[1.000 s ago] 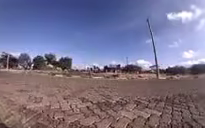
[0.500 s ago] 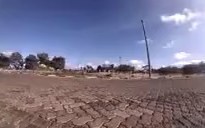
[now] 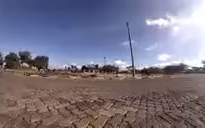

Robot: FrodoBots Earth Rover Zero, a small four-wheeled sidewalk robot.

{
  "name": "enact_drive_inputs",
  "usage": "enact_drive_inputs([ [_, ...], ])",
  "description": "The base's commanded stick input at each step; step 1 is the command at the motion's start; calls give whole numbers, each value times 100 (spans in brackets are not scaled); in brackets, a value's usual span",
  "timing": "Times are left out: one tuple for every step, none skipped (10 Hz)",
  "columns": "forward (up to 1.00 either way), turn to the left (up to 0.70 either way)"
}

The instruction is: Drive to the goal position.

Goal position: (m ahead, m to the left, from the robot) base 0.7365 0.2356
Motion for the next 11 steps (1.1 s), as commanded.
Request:
enact_drive_inputs([
  [0, -45],
  [0, -45],
  [0, -45],
  [0, -45],
  [0, -45],
  [0, -45],
  [0, -45],
  [0, -45],
  [0, -45],
  [0, -45],
  [0, -45],
])
